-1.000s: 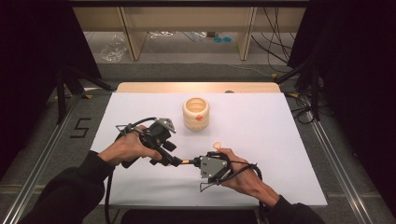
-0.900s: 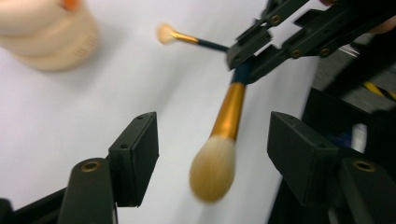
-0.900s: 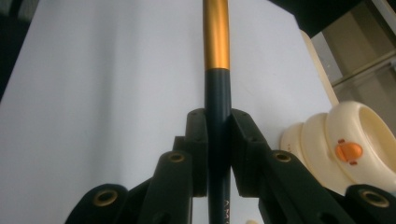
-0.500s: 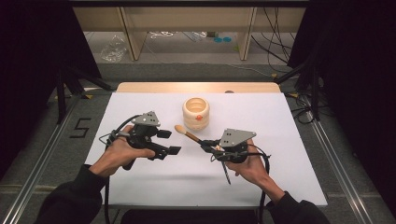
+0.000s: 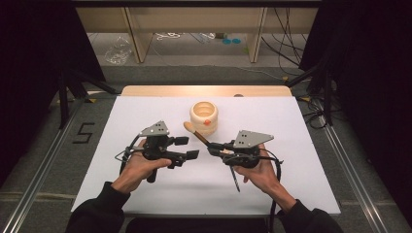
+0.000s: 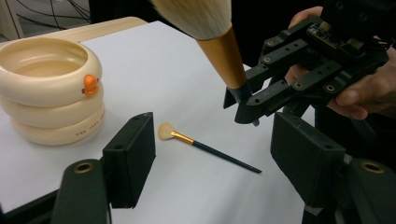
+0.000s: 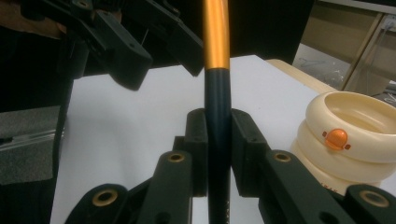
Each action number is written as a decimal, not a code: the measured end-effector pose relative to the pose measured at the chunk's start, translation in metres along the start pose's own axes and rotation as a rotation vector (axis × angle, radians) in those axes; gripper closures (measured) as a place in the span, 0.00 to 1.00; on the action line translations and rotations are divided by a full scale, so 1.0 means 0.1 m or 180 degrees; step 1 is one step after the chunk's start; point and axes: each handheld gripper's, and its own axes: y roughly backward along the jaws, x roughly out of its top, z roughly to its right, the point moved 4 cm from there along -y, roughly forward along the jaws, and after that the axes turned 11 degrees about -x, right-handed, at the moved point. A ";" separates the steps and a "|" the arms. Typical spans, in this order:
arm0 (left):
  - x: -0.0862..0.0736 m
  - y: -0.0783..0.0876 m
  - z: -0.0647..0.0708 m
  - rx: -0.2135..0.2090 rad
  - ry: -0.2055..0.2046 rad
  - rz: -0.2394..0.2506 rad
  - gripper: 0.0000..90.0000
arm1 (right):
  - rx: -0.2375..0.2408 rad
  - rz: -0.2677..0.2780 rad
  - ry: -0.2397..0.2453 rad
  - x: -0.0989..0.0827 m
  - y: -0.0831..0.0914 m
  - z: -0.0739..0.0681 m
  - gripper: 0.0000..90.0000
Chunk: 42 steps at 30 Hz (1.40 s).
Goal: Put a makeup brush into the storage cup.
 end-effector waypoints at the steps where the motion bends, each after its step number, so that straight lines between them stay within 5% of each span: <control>1: 0.00 -0.02 0.00 0.0006 -0.0022 0.0055 0.35 | -0.0011 -0.0001 0.0002 0.00 0.00 0.00 0.87; 20: 0.03 -0.15 0.06 -0.0069 -0.0049 0.0292 0.47 | 0.0014 -0.0009 0.0090 -0.01 -0.03 -0.06 0.87; 42: 0.06 -0.15 0.06 -0.0215 0.0020 0.0483 0.83 | 0.0176 0.0040 -0.0118 -0.07 -0.11 -0.17 0.87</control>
